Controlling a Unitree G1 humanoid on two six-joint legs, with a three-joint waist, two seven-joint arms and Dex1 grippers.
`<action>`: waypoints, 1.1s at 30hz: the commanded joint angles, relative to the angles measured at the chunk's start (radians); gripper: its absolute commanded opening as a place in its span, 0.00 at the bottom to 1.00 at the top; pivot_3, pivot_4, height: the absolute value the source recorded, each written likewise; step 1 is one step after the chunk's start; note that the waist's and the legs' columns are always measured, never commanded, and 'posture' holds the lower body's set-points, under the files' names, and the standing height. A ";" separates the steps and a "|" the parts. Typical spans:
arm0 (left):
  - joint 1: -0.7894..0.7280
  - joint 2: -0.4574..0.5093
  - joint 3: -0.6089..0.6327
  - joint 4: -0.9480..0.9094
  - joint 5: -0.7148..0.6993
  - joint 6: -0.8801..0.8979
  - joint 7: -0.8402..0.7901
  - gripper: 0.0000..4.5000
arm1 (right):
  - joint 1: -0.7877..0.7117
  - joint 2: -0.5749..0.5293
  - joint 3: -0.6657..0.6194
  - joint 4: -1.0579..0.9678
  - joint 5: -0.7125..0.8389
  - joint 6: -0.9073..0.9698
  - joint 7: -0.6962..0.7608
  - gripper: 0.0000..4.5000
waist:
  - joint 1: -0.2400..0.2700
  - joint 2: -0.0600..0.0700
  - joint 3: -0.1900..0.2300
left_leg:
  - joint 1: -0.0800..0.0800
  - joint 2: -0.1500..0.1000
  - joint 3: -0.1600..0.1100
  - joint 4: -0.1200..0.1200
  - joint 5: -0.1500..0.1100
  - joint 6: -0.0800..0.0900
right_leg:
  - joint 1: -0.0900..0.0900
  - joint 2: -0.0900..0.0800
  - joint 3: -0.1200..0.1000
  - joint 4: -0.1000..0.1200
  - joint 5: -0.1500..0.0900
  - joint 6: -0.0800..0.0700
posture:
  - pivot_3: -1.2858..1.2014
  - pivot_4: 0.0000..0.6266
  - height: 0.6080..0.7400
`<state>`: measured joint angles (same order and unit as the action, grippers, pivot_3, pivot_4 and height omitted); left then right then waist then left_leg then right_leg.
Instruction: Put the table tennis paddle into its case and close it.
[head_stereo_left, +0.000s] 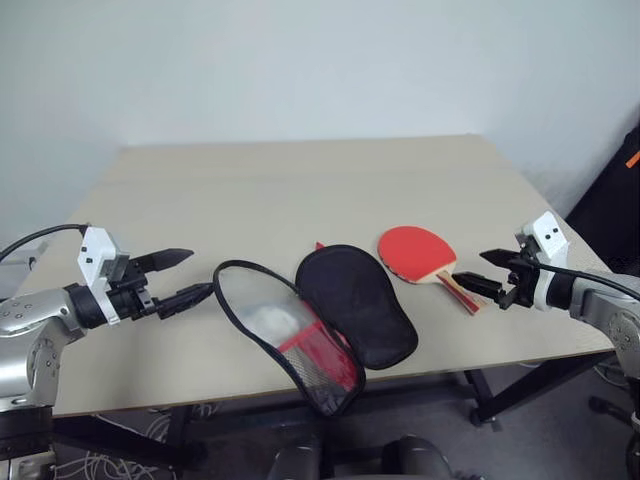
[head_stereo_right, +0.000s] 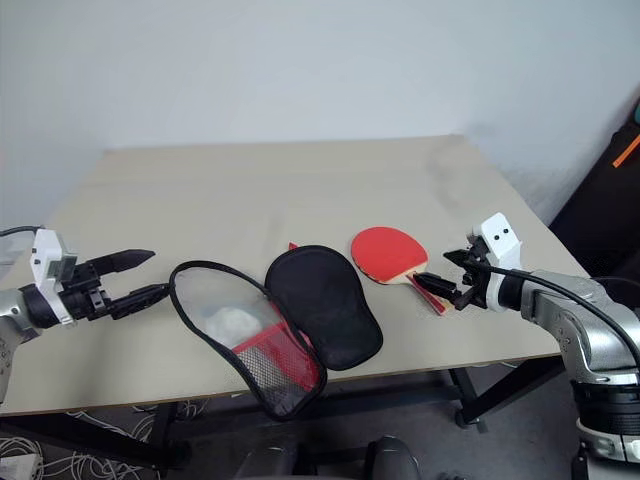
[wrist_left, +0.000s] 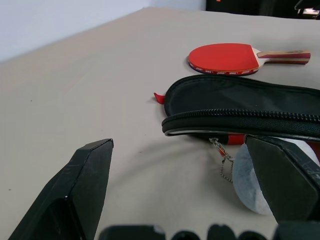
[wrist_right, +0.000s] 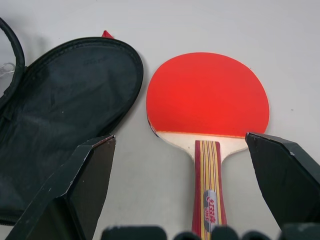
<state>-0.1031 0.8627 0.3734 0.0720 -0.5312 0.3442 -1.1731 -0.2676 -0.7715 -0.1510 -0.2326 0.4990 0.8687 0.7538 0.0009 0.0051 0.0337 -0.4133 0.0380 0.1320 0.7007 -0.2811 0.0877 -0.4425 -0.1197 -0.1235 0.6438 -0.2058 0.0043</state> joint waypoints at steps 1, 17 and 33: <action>-0.029 0.009 0.006 -0.001 -0.012 -0.008 -0.007 1.00 | -0.013 -0.002 -0.038 -0.037 0.016 -0.006 -0.014 1.00 | 0.000 0.000 0.000 | 0.000 0.000 0.000 0.000 0.000 0.000 | 0.000 0.000 0.000 0.000 0.000 0.000 | 0.52 0.00 0.74; 0.049 0.043 0.065 -0.040 -0.028 -0.001 -0.044 1.00 | -0.061 0.017 0.009 0.019 0.004 -0.028 -0.026 1.00 | 0.000 0.001 0.001 | 0.000 0.000 0.000 0.000 0.000 0.000 | 0.000 0.000 0.000 0.000 0.000 0.000 | 0.52 0.00 0.74; 0.101 0.025 0.037 -0.111 -0.047 0.003 -0.082 1.00 | -0.083 -0.035 0.030 0.106 -0.058 -0.130 0.030 1.00 | 0.001 0.003 0.003 | 0.000 0.000 0.000 0.000 0.000 0.000 | 0.000 0.000 0.000 -0.001 0.000 0.000 | 0.52 0.00 0.74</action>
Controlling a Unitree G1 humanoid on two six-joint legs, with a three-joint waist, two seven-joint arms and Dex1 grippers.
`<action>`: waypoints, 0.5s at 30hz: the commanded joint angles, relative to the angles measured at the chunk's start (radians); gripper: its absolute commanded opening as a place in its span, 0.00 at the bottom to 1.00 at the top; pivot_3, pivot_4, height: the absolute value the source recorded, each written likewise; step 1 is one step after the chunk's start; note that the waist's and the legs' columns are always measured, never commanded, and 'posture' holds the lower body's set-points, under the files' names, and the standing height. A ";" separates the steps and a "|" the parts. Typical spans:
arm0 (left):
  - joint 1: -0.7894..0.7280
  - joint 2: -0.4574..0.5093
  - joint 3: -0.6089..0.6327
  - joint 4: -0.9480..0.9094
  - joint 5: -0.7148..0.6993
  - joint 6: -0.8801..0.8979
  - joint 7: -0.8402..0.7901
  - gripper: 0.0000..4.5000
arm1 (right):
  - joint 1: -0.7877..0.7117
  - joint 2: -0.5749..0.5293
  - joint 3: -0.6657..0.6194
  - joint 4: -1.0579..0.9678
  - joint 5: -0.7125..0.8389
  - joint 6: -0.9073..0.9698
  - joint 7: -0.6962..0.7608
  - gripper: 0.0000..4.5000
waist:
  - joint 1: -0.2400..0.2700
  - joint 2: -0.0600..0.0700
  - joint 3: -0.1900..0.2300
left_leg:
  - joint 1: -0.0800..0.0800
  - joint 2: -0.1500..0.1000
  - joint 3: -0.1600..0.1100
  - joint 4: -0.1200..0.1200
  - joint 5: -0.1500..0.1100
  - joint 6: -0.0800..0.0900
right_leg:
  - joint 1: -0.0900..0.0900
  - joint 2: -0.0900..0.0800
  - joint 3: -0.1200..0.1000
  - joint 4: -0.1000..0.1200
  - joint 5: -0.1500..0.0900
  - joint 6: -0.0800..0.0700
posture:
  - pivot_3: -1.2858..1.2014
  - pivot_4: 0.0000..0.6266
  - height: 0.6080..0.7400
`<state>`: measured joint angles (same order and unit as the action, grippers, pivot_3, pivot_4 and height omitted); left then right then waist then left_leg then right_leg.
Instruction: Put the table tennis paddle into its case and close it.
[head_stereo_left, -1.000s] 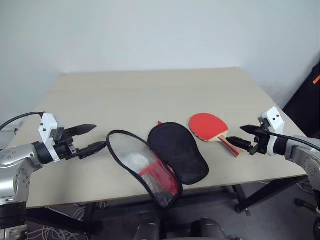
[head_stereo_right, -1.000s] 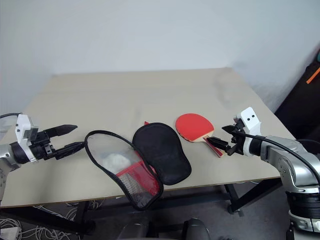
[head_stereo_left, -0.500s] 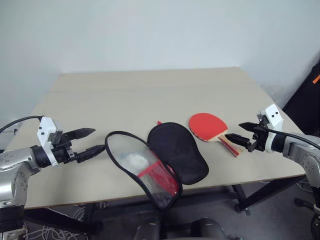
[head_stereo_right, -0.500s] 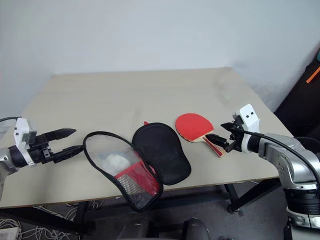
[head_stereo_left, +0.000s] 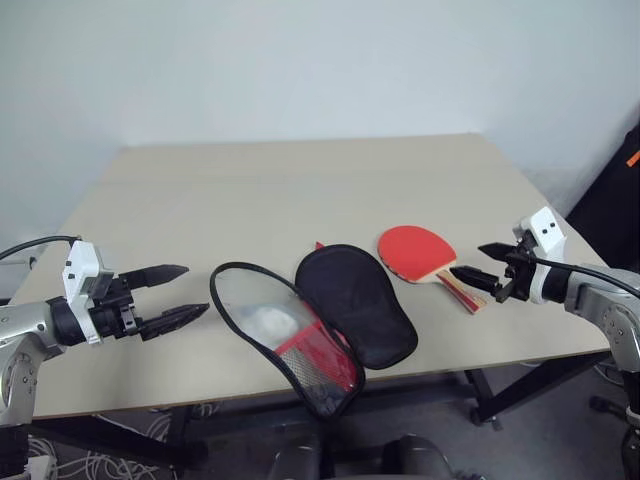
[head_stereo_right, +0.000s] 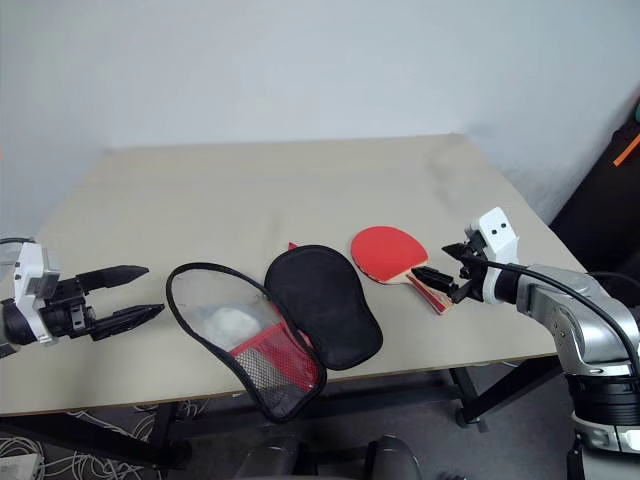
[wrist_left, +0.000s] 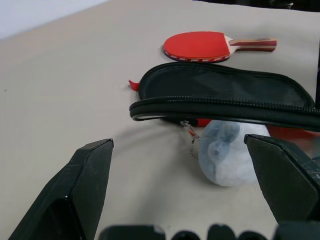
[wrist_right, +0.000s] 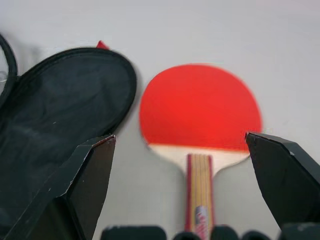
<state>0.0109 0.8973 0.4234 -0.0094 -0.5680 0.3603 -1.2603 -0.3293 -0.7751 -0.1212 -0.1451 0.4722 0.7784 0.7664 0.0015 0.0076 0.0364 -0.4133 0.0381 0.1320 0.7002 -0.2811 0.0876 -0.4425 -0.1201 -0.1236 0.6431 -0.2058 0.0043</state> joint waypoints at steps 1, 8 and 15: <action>-0.012 -0.007 -0.015 -0.047 -0.016 -0.004 0.004 1.00 | -0.027 -0.044 0.012 0.027 -0.043 -0.046 0.028 1.00 | 0.001 0.000 0.000 | 0.000 0.000 0.000 0.000 0.000 0.000 | 0.000 0.000 0.000 0.000 0.000 0.000 | 0.52 0.00 0.74; -0.024 0.009 0.015 -0.088 -0.042 0.017 0.000 1.00 | -0.154 -0.009 0.130 0.251 -0.158 -0.064 0.009 1.00 | -0.004 -0.001 0.001 | 0.000 0.001 0.001 0.000 0.000 0.000 | -0.001 0.000 0.000 0.000 0.000 0.000 | 0.52 0.00 0.74; -0.032 0.008 0.024 -0.121 -0.054 0.019 0.019 1.00 | -0.242 0.074 0.213 0.470 -0.250 -0.122 0.008 1.00 | -0.004 -0.001 0.002 | -0.001 0.002 0.002 -0.001 0.001 -0.002 | -0.001 0.002 -0.001 0.001 0.001 0.001 | 0.52 0.00 0.74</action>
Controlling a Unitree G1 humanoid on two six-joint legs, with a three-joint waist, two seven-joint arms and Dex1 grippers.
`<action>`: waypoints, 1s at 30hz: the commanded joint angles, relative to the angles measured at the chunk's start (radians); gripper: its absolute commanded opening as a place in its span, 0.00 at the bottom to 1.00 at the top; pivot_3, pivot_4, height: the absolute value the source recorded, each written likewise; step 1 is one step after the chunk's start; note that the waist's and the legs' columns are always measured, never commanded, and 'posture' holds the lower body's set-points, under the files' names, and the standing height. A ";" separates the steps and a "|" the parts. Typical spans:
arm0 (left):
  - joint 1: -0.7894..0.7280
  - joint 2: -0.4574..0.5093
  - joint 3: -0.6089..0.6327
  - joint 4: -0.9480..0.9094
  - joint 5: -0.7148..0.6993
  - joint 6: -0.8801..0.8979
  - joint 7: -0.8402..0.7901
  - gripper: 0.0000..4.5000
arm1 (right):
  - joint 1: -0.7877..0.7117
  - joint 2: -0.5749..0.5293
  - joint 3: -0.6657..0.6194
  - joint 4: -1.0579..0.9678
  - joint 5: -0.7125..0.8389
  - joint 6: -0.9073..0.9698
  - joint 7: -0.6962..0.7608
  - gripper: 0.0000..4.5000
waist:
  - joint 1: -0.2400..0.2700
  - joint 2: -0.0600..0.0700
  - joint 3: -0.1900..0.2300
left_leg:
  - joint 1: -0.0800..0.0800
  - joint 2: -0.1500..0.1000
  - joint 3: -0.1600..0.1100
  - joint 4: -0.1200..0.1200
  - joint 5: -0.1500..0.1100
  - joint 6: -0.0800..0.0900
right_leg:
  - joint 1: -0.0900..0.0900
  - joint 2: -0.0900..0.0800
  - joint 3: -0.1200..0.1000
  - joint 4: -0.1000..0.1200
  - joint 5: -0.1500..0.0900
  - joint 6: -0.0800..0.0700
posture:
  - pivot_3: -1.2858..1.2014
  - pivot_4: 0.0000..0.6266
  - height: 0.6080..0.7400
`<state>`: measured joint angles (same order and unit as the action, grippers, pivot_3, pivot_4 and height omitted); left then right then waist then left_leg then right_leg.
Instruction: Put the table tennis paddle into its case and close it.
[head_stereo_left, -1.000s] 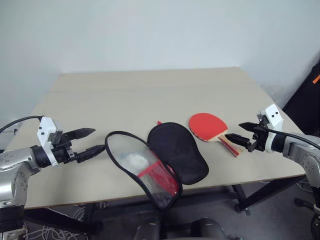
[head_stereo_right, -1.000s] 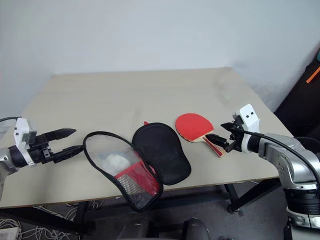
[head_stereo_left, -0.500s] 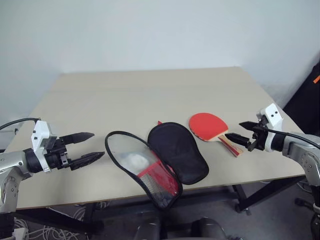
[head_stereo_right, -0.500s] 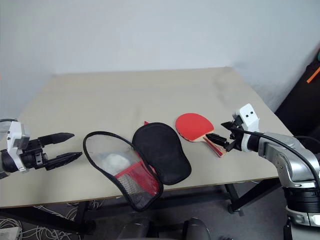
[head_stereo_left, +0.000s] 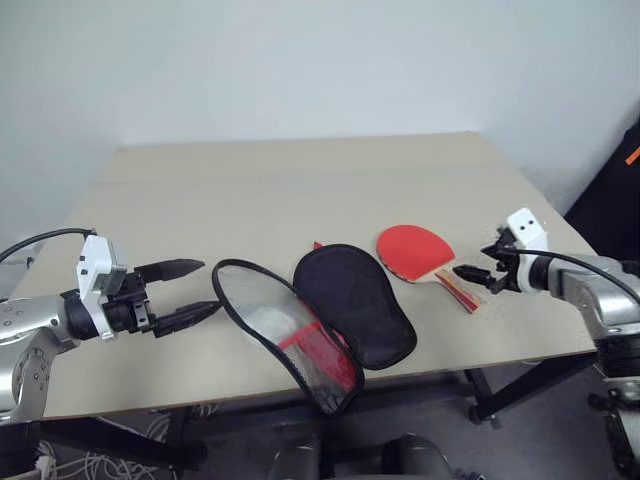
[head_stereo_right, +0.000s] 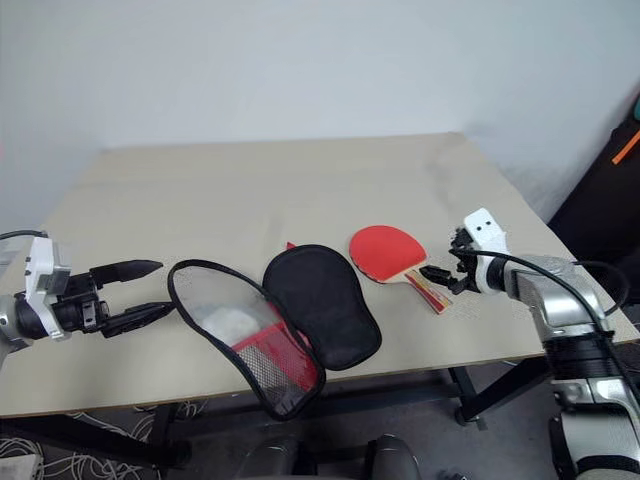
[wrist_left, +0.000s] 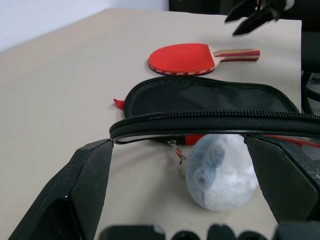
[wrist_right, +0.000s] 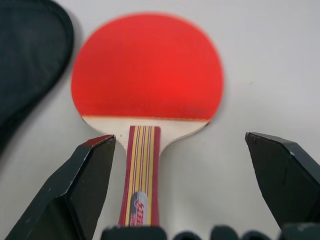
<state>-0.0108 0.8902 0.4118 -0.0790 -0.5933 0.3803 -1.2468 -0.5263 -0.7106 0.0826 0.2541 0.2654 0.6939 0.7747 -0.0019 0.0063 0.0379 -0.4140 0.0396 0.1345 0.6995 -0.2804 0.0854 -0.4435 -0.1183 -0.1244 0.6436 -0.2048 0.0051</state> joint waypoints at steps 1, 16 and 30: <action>-0.001 0.018 0.045 -0.063 -0.036 0.002 0.003 1.00 | -0.055 0.016 0.019 0.099 -0.054 -0.044 0.003 1.00 | 0.000 0.000 0.000 | 0.000 0.000 0.000 0.000 0.000 0.000 | 0.000 0.000 0.000 0.000 0.000 0.000 | 0.52 0.00 0.74; 0.148 0.070 0.194 -0.147 -0.091 0.037 -0.055 1.00 | -0.063 0.084 0.061 0.162 -0.117 -0.051 0.033 1.00 | -0.025 0.000 0.000 | 0.001 0.000 0.001 -0.001 0.001 -0.001 | 0.000 0.000 0.000 0.000 0.000 0.000 | 0.52 0.00 0.74; 0.108 0.032 0.119 -0.120 -0.073 -0.003 -0.027 1.00 | -0.072 0.136 0.046 0.140 -0.138 -0.042 -0.028 0.37 | -0.043 0.000 0.000 | 0.001 0.001 0.001 -0.003 0.002 -0.004 | 0.001 0.002 0.001 0.000 0.001 0.001 | 0.52 0.00 0.74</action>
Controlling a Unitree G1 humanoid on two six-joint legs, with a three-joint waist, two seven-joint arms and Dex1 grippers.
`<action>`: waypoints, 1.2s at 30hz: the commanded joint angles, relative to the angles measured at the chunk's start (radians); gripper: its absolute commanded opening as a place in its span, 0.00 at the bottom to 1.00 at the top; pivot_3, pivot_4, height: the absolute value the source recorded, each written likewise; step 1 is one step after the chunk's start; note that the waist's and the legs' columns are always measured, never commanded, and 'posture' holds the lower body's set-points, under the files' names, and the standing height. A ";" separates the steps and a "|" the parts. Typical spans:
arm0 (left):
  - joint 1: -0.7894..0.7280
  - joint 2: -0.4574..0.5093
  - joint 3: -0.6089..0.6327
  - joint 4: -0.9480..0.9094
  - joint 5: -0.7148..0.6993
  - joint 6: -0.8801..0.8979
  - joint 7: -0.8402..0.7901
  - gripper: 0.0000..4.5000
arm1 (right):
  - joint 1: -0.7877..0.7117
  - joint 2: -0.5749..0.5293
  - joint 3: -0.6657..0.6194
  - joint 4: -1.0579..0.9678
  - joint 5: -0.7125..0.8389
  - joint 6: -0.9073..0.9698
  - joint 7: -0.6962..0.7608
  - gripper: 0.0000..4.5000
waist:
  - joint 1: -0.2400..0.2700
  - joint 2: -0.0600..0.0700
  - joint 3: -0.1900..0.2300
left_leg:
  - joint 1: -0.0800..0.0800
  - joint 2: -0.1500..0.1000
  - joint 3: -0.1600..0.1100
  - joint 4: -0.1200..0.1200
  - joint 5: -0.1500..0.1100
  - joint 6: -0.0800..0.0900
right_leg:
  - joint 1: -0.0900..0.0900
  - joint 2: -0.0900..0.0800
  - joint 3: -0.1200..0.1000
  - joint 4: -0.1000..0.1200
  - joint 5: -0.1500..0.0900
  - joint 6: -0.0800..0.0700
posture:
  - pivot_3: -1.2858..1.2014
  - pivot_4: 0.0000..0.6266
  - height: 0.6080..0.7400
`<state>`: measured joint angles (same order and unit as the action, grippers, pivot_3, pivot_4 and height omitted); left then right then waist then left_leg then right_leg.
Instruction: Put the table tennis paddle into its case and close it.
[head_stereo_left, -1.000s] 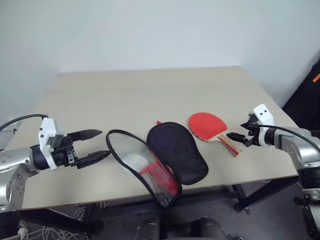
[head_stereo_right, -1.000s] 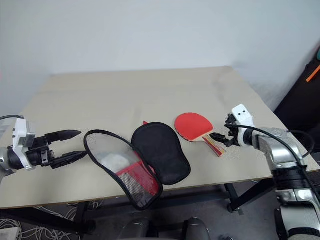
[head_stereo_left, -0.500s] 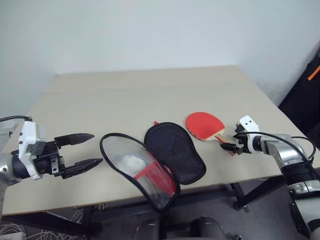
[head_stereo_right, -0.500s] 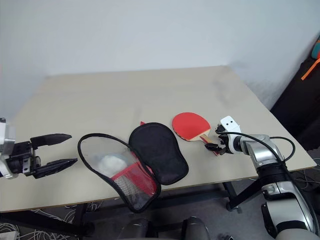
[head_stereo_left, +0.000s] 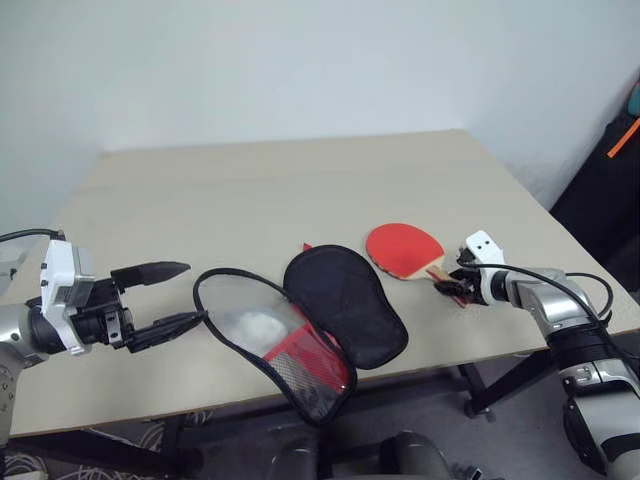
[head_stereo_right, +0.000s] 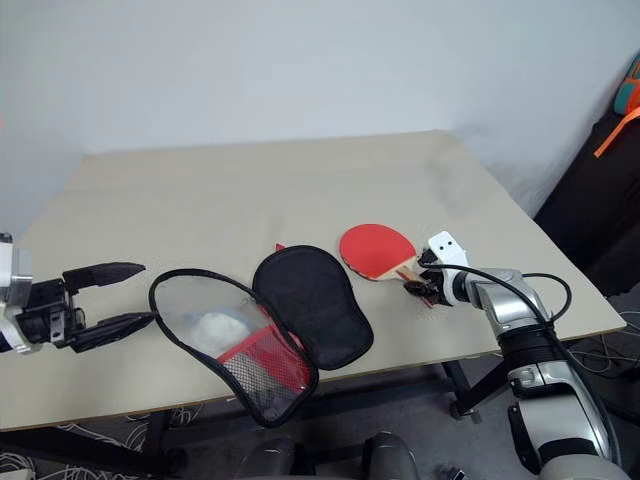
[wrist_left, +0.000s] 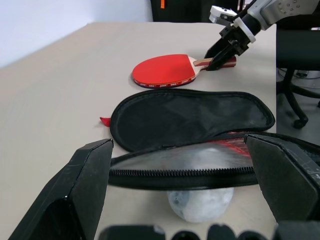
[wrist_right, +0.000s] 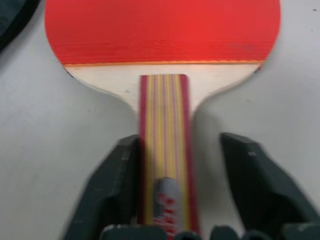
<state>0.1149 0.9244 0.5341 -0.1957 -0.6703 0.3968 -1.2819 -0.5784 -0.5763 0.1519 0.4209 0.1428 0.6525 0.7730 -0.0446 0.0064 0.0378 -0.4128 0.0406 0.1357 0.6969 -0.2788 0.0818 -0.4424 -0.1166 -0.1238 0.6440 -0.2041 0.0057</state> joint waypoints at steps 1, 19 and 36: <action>-0.020 -0.004 -0.009 -0.002 0.005 -0.021 0.009 1.00 | -0.024 0.007 -0.024 -0.026 -0.016 0.000 -0.032 0.30 | 0.000 0.000 0.000 | 0.000 0.000 0.000 0.000 0.000 0.000 | 0.000 0.000 0.000 0.000 0.000 0.000 | 0.52 0.00 0.74; -0.024 -0.024 -0.039 0.003 0.022 -0.040 0.026 1.00 | -0.030 0.147 -0.139 -0.484 0.215 0.328 -0.113 0.25 | -0.009 0.002 0.001 | 0.000 0.005 0.002 -0.003 0.001 -0.005 | -0.003 0.006 0.002 0.000 0.001 -0.002 | 0.52 0.00 0.74; -0.015 -0.019 -0.041 -0.002 0.026 -0.035 0.035 1.00 | 0.134 0.367 0.005 -0.734 0.234 0.614 -0.368 0.25 | -0.001 0.001 0.000 | 0.000 0.008 0.001 -0.004 0.002 -0.010 | -0.004 0.011 0.002 0.000 0.002 -0.003 | 0.52 0.00 0.74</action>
<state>0.1075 0.8955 0.4841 -0.1789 -0.6413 0.3709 -1.2504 -0.4174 -0.2197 0.1735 -0.2745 0.3717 1.2834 0.4206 -0.0456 0.0070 0.0383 -0.4127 0.0490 0.1373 0.6926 -0.2766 0.0716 -0.4464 -0.1057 -0.1214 0.6441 -0.2023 0.0023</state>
